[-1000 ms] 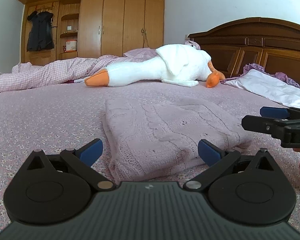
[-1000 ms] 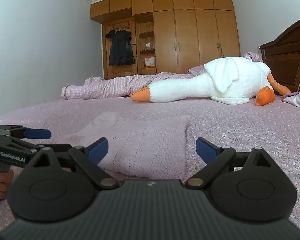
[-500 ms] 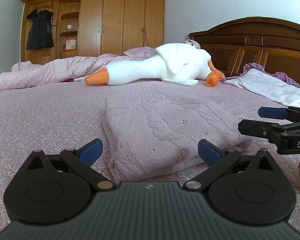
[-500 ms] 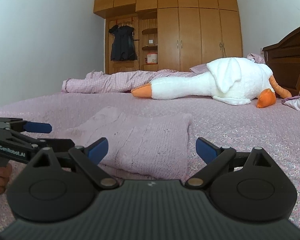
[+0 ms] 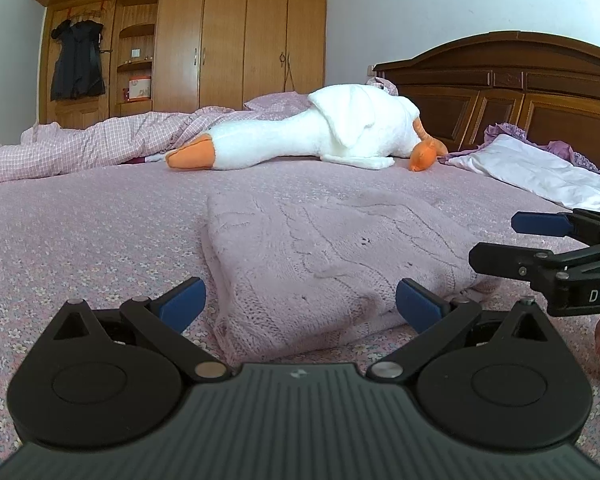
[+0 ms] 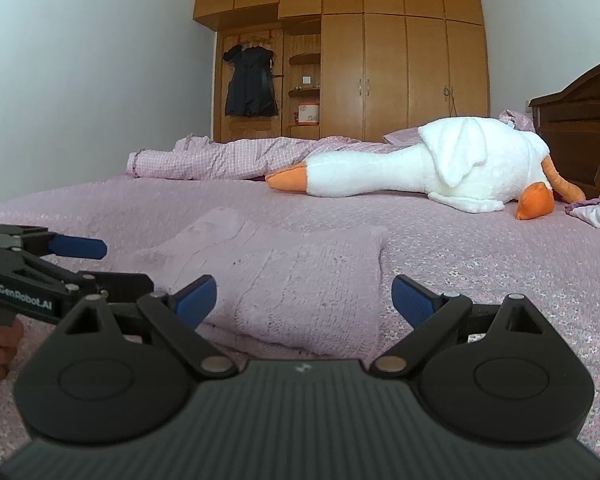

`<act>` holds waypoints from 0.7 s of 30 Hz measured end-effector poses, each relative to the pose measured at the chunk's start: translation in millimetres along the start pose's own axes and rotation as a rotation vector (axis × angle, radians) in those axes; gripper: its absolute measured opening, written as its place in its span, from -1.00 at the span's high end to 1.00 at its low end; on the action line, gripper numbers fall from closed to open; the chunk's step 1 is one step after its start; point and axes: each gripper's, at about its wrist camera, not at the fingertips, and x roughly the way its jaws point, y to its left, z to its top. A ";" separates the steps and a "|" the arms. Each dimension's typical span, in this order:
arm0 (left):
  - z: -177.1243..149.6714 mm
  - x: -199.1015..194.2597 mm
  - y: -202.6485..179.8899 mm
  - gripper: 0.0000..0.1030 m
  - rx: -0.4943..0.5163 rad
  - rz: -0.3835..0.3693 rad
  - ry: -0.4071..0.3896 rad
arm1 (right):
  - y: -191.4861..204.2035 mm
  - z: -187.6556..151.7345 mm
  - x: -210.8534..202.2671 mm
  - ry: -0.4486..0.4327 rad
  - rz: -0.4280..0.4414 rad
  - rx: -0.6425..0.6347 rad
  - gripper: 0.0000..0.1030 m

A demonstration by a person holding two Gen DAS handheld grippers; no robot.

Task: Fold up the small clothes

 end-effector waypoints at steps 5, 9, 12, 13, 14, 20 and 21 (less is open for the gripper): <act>-0.2 -0.2 -0.1 -1.00 0.001 0.000 0.000 | 2.3 0.6 0.3 0.002 -0.001 -0.012 -0.86; -0.2 -0.1 -0.2 -1.00 0.001 0.000 0.000 | 3.4 -0.2 0.2 0.004 -0.001 -0.016 -0.86; -0.2 -0.1 -0.3 -1.00 0.001 0.000 0.000 | 3.6 -0.6 -0.2 0.005 -0.001 -0.018 -0.86; -0.2 -0.1 -0.3 -1.00 0.001 0.000 0.000 | 3.7 -0.8 -0.3 0.005 -0.001 -0.019 -0.86; -0.2 -0.1 -0.3 -1.00 0.001 0.000 0.000 | 3.9 -0.9 -0.3 0.006 -0.002 -0.020 -0.86; -0.3 0.0 -0.5 -1.00 0.001 0.000 0.000 | 4.9 -0.2 0.7 0.011 -0.002 -0.030 -0.86; -0.4 0.0 -0.4 -1.00 0.001 0.000 0.000 | 5.2 -0.2 1.3 0.012 -0.002 -0.031 -0.86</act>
